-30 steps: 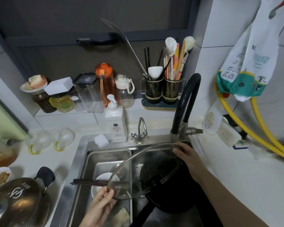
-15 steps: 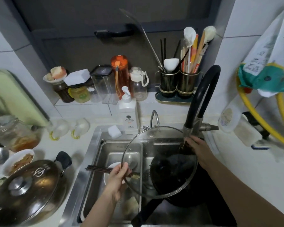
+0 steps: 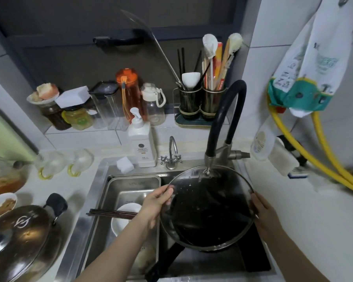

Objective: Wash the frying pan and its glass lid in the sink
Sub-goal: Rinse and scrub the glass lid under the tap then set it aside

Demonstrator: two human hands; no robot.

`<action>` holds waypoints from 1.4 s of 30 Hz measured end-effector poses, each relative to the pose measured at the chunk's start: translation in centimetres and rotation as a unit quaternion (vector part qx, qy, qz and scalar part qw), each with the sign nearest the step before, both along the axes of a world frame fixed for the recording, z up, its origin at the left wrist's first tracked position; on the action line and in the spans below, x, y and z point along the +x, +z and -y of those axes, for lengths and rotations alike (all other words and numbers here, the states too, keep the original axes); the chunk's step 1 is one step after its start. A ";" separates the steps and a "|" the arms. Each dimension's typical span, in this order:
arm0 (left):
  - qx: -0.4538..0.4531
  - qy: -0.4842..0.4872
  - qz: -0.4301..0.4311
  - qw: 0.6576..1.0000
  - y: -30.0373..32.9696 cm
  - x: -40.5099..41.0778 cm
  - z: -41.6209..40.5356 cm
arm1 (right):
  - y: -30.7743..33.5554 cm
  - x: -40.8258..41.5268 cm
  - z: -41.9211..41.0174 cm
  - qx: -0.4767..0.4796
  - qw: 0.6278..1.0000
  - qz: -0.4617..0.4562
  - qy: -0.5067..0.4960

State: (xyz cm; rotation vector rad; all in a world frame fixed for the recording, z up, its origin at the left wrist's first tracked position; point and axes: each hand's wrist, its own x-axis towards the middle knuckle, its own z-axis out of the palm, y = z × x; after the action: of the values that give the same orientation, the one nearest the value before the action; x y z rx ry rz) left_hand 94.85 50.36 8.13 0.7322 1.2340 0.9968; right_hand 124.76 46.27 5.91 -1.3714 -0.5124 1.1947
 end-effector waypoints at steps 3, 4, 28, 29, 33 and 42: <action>0.013 0.022 -0.015 1.000 -0.3 0.6 -1.1 | 1.5 -0.5 0.9 -0.004 0.999 0.008 0.033; 0.017 0.026 -0.022 0.999 -0.3 0.7 -1.4 | 1.8 -0.4 0.7 -0.004 0.998 0.032 0.052; 0.192 -0.195 -0.348 0.896 4.5 6.7 -4.4 | 8.6 -6.3 -5.9 0.043 0.909 0.272 0.313; 0.199 -0.211 -0.338 0.895 4.5 6.5 -4.6 | 8.5 -6.3 -6.0 0.040 0.914 0.267 0.301; 0.213 -0.257 -0.346 0.877 4.4 5.1 -5.3 | 8.3 -6.2 -6.1 0.024 0.929 0.243 0.279; 0.192 -0.254 -0.304 0.898 5.0 4.4 -6.9 | 8.6 -4.5 -6.1 0.040 0.891 0.323 0.317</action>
State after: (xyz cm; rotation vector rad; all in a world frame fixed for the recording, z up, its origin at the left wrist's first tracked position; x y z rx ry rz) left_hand 99.20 57.27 13.09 1.6791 1.2687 0.5803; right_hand 120.24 52.36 14.47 -1.5730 -1.5612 1.1709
